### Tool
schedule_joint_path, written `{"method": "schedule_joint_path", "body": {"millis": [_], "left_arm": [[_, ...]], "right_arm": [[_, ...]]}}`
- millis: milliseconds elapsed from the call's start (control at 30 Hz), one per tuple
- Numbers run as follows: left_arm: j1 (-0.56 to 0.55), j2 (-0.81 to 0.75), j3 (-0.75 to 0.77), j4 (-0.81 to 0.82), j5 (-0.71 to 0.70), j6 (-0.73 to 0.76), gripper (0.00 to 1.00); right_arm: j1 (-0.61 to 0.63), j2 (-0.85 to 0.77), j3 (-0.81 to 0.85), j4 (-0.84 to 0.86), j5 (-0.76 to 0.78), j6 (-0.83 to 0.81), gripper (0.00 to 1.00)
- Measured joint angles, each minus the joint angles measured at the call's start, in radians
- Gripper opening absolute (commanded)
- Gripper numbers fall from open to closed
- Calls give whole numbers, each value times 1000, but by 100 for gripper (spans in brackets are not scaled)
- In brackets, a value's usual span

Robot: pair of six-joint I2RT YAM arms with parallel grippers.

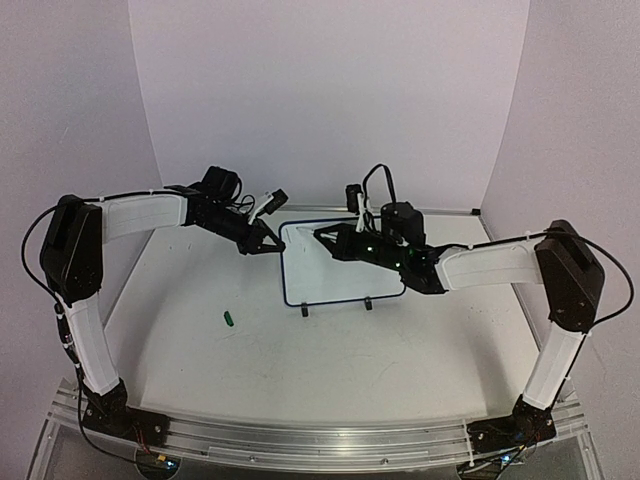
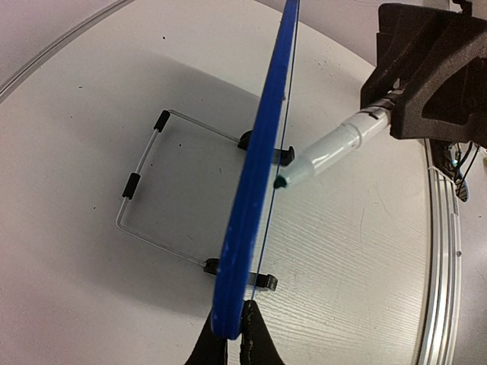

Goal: Write a sentence on the whiteboard
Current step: Write on the whiteboard with the whiteboard marker without the cap.

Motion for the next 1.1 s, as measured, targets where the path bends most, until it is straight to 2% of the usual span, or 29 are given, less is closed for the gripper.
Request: {"method": "schedule_joint_path", "body": {"millis": [1100], "left_arm": [[0,0,0,0,-7,-1,0]], "right_arm": [[1,76,21,-24,-60,2,0]]}}
